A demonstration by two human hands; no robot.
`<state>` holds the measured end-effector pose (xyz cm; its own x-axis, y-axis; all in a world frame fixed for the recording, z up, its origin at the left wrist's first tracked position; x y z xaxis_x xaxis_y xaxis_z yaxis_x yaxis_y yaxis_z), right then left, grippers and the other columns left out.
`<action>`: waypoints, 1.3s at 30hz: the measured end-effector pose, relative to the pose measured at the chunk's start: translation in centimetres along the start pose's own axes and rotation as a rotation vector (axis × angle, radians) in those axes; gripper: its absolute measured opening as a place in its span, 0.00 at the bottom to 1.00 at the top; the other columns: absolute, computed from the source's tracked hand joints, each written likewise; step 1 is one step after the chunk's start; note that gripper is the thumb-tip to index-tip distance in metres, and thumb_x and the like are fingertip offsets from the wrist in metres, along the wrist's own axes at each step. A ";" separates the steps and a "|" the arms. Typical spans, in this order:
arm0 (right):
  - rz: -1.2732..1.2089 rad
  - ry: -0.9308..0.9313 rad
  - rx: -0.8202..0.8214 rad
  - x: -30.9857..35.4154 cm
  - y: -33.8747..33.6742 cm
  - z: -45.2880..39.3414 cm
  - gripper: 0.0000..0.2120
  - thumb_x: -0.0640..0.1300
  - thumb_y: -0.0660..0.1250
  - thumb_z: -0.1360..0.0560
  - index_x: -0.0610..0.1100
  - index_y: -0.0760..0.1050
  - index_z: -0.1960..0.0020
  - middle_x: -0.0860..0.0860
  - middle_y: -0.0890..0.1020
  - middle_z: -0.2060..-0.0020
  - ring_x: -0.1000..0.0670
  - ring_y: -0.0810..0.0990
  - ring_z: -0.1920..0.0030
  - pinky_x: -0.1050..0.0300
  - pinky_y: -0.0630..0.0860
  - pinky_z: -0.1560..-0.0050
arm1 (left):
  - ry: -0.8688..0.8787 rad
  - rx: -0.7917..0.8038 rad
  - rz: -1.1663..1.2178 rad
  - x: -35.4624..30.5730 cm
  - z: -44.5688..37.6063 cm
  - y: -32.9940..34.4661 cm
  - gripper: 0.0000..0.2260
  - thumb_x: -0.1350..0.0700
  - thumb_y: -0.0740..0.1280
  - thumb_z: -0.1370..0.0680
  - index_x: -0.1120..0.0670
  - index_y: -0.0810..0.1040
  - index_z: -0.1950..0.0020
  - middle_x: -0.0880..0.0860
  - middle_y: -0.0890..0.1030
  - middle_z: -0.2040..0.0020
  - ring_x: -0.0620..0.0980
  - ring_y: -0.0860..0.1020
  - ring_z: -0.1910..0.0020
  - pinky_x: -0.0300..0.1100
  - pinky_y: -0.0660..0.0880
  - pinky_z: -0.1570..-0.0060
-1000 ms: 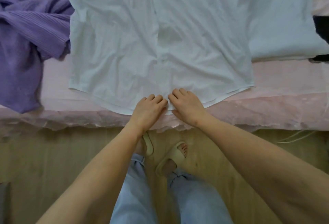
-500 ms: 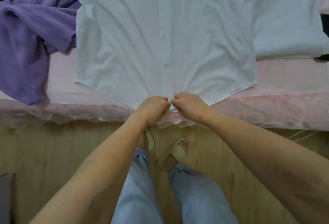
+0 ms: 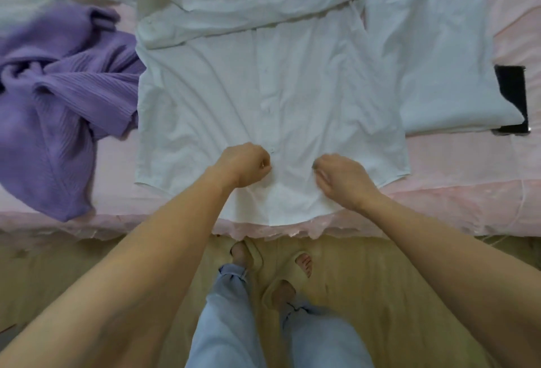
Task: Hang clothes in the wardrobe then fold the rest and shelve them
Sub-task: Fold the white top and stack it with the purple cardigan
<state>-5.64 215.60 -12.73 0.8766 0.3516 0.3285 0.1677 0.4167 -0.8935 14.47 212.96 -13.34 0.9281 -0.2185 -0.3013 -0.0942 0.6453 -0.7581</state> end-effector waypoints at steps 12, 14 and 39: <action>-0.454 1.199 -0.245 -13.1 -1.8 2.2 0.14 0.36 0.58 0.24 0.37 0.73 0.40 0.38 0.79 0.43 0.38 0.77 0.45 0.54 0.70 0.52 | 0.265 0.108 -0.181 -8.0 -7.2 -0.8 0.31 0.52 0.60 0.19 0.51 0.47 0.21 0.53 0.46 0.20 0.53 0.47 0.22 0.49 0.50 0.24; -0.442 1.199 -0.294 -13.8 -1.6 3.4 0.12 0.35 0.57 0.24 0.35 0.75 0.45 0.38 0.79 0.46 0.38 0.78 0.48 0.55 0.67 0.57 | 0.255 0.163 -0.273 -8.5 -7.4 1.5 0.35 0.49 0.61 0.20 0.51 0.43 0.20 0.54 0.39 0.21 0.55 0.41 0.22 0.50 0.45 0.24; 0.349 -0.219 0.172 21.2 8.4 -8.1 0.13 0.40 0.63 0.25 0.41 0.70 0.42 0.45 0.72 0.44 0.43 0.71 0.45 0.54 0.62 0.55 | -0.788 -0.718 0.933 19.2 12.7 5.3 0.07 0.57 0.68 0.25 0.61 0.80 0.55 0.54 0.78 0.61 0.54 0.76 0.59 0.40 0.65 0.62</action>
<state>18.00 219.79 -15.69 0.7480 0.6576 0.0896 -0.2151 0.3679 -0.9046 36.34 221.47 -15.82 0.3570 0.6881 -0.6317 -0.7136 -0.2354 -0.6598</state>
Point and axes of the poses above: each hand's wrist, its own z-axis away from the middle knuckle, its own y-axis out of the palm, x = y × z, the point moved 4 cm from there along -z, towards the middle knuckle
